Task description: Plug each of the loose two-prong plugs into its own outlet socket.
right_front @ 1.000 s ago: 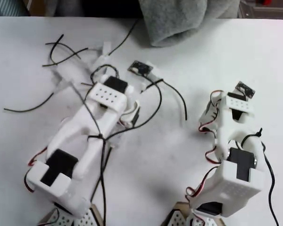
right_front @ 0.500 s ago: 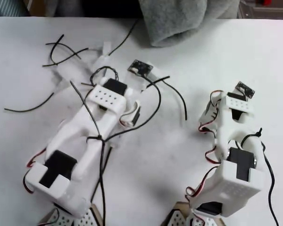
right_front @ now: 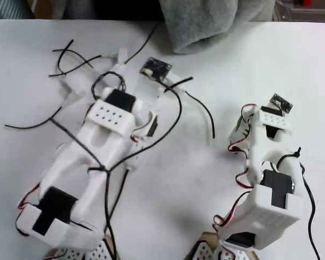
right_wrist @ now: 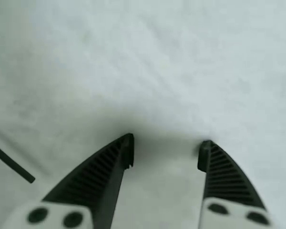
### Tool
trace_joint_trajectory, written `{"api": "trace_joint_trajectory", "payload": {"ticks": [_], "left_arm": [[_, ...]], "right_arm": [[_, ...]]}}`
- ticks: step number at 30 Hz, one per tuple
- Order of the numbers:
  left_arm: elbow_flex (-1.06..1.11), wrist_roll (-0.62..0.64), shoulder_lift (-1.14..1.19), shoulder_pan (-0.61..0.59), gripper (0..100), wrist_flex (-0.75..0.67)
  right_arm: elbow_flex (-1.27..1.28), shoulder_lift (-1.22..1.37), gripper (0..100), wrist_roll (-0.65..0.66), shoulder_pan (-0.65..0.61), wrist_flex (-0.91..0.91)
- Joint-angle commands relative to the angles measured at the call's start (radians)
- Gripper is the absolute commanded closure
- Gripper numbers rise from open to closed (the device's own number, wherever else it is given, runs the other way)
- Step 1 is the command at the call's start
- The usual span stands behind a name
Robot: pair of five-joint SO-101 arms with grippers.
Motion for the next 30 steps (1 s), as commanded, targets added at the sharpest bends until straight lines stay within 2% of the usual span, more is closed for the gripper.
{"api": "trace_joint_trajectory", "payload": {"ticks": [1, 7, 15, 21, 30], "left_arm": [[0.083, -0.009, -0.048, -0.005, 98, -0.078], [0.170, -0.008, -0.108, 0.001, 98, -0.175], [0.230, -0.044, -0.191, -0.001, 98, -0.190], [0.324, -0.048, -0.196, -0.001, 98, -0.267], [0.334, -0.043, -0.197, 0.001, 98, -0.315]], "right_arm": [[-0.035, 0.004, 77.3, 0.009, 0.008, -0.028], [-0.035, 0.004, 77.3, 0.009, 0.008, -0.028], [-0.035, 0.004, 77.3, 0.009, 0.008, -0.028], [-0.035, 0.005, 77.3, 0.009, 0.008, -0.028], [-0.035, 0.005, 77.3, 0.009, 0.008, -0.028]]}}
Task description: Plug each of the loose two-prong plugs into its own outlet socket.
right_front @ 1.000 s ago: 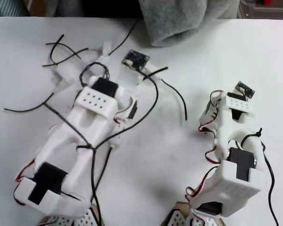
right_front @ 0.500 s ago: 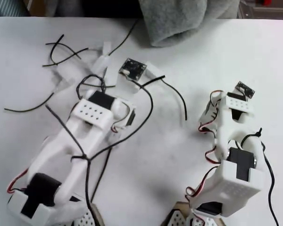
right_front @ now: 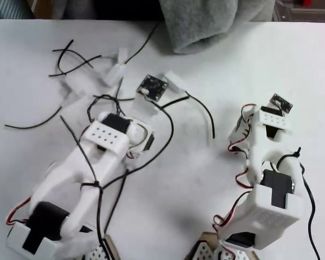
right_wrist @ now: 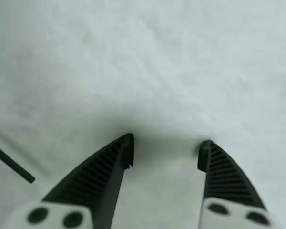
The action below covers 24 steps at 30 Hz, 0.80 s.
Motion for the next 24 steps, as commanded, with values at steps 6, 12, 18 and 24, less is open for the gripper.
{"api": "trace_joint_trajectory", "payload": {"ticks": [6, 12, 18, 24], "left_arm": [[0.002, 0.000, -0.042, -0.001, 98, -0.015], [0.060, 0.000, -0.044, -0.001, 98, -0.071], [0.120, 0.002, -0.044, -0.001, 98, -0.127], [0.144, 0.002, -0.044, 0.001, 98, -0.141]], "right_arm": [[-0.035, 0.004, 77.3, 0.009, 0.008, -0.028], [-0.035, 0.004, 77.3, 0.009, 0.008, -0.030], [-0.035, 0.004, 77.3, 0.009, 0.008, -0.030], [-0.035, 0.004, 77.3, 0.009, 0.008, -0.030]]}}
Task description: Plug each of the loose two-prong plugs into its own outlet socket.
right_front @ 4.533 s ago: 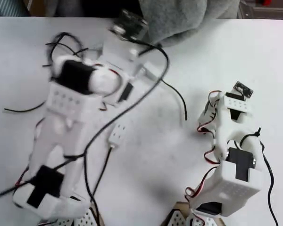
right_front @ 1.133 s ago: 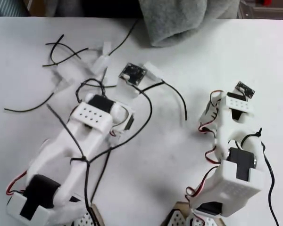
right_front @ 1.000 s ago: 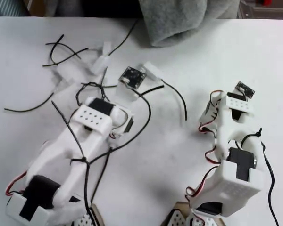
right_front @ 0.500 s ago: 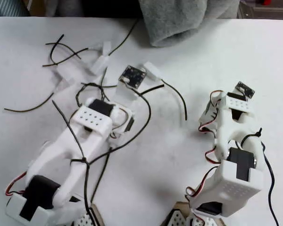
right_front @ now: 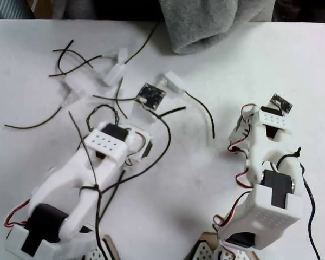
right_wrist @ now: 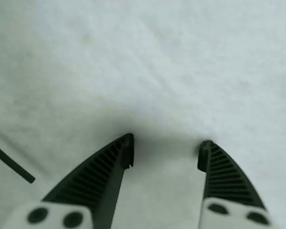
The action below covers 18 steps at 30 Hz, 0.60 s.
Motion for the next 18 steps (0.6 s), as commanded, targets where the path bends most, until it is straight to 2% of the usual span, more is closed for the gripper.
{"api": "trace_joint_trajectory", "payload": {"ticks": [1, 7, 13, 18], "left_arm": [[0.002, 0.000, -0.022, 0.001, 98, -0.009], [0.032, -0.008, -0.024, -0.008, 95, -0.006], [-0.035, 0.000, -0.024, -0.008, 77, 0.112], [-0.072, -0.006, -0.024, -0.008, 76, 0.169]], "right_arm": [[-0.035, 0.004, 77.3, 0.009, 0.008, -0.030], [-0.035, 0.004, 77.3, 0.009, 0.008, -0.030], [-0.035, 0.004, 77.3, 0.009, 0.008, -0.030], [-0.035, 0.004, 77.3, 0.009, 0.008, -0.030]]}}
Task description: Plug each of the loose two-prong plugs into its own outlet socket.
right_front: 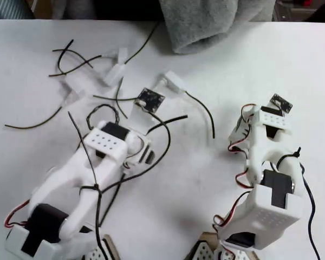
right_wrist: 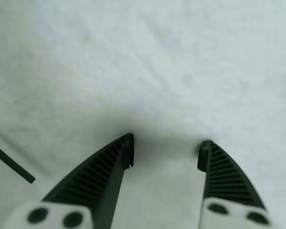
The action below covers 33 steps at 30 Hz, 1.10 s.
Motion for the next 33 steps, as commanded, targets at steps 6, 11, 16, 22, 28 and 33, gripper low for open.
{"api": "trace_joint_trajectory", "payload": {"ticks": [6, 11, 16, 22, 28, 33], "left_arm": [[0.006, -0.009, -0.013, -0.084, 76, -0.034], [0.091, -0.089, -0.021, -0.202, 76, -0.141], [0.094, -0.114, -0.016, -0.127, 76, -0.138], [0.097, -0.115, -0.007, -0.116, 76, -0.141], [0.008, -0.115, 0.116, -0.119, 77, -0.021], [-0.068, -0.115, 0.203, -0.120, 89, 0.006]], "right_arm": [[-0.035, 0.004, 77.3, 0.009, 0.010, -0.027], [-0.035, 0.004, 77.3, 0.009, 0.010, -0.027], [-0.035, 0.004, 77.3, 0.009, 0.010, -0.027], [-0.035, 0.004, 77.3, 0.009, 0.010, -0.025], [-0.034, 0.004, 77.3, 0.009, 0.010, -0.025], [-0.028, 0.004, 77.3, 0.009, 0.012, -0.025]]}}
